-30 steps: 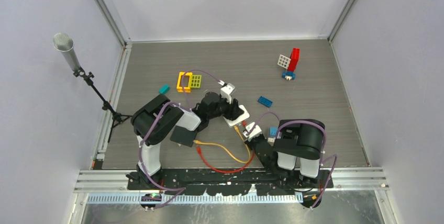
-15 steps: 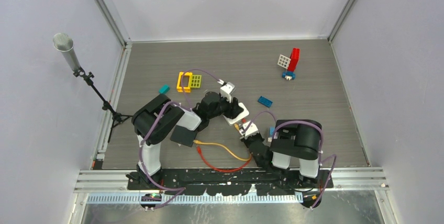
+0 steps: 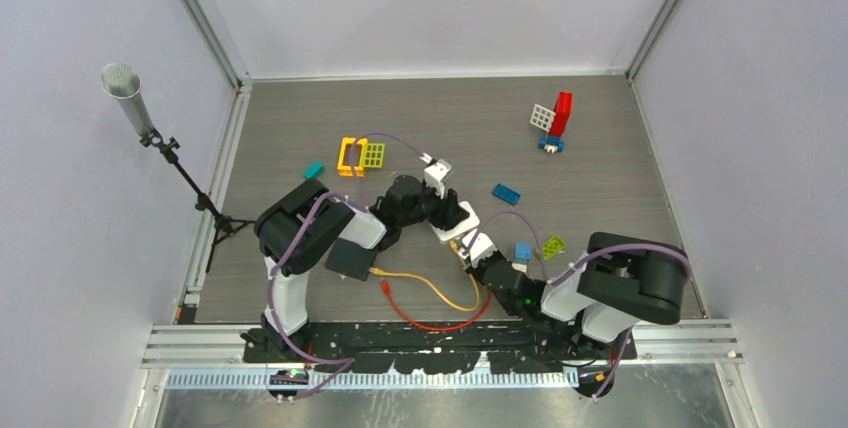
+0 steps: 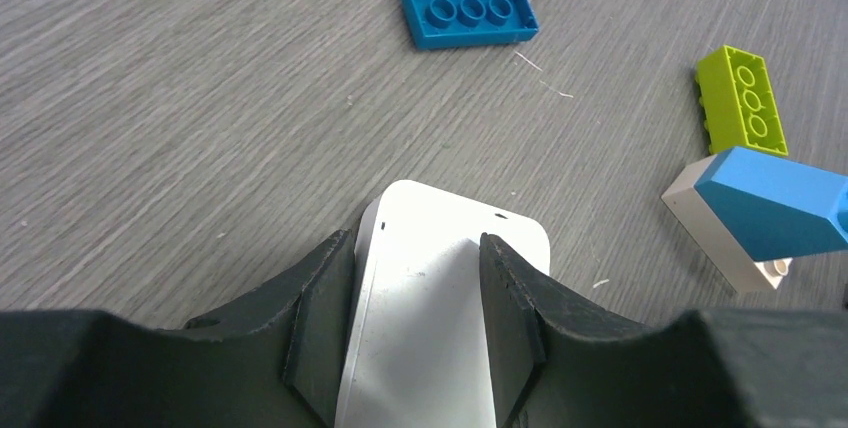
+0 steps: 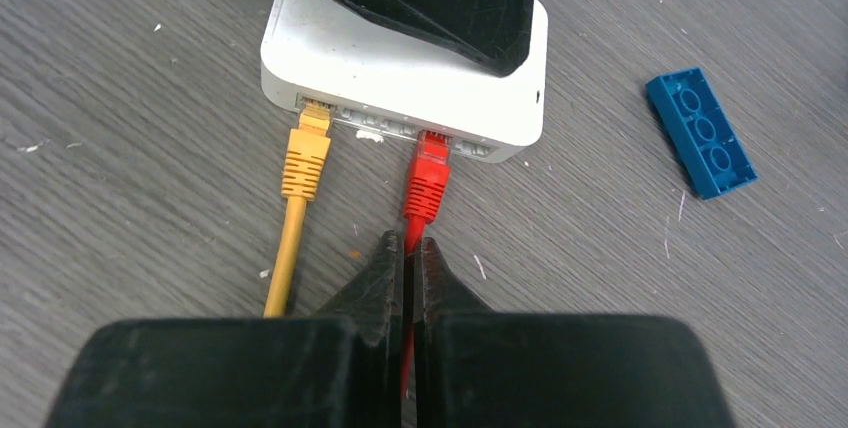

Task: Insert the plug into the switch port
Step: Insert the connector into the switch port.

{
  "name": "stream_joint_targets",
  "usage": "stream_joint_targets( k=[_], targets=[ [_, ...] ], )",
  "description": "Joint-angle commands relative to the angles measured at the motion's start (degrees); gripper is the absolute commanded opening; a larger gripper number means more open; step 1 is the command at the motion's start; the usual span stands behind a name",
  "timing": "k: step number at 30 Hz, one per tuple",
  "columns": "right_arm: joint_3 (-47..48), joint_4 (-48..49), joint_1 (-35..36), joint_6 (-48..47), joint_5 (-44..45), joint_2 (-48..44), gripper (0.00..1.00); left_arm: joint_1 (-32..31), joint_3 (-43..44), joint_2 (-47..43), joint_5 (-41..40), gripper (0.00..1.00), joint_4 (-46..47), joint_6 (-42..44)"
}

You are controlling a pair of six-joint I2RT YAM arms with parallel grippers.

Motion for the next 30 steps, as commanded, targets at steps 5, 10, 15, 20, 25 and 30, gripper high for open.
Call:
stream_joint_targets(
  k=[5, 10, 15, 20, 25, 30],
  targets=[
    [4.5, 8.5, -2.9, 0.4, -10.6, -7.0, 0.00, -10.6, -3.9, 5.5, 22.9, 0.42, -20.9, -4.9],
    [4.8, 11.6, -4.3, 0.7, -2.0, -2.5, 0.01, -10.5, -3.9, 5.6, 23.2, 0.42, -20.9, -4.9],
    [3.4, 17.7, -5.9, 2.1, 0.9, 4.3, 0.00, -10.6, -3.8, 5.7, 23.5, 0.42, -20.9, -4.9],
    [3.8, 21.0, -6.3, 4.0, -5.7, 9.6, 0.00, -10.6, -3.4, 6.2, 24.1, 0.42, -20.8, -4.8],
    [8.4, 19.9, -4.9, 6.1, -13.4, 10.1, 0.00, -10.6, -3.3, 6.4, 24.3, 0.42, -20.9, -4.9],
    [10.6, 19.2, -2.2, 6.1, -13.5, 10.7, 0.01, -10.5, -2.9, 6.6, 24.4, 0.42, -21.4, -4.7]
  ],
)
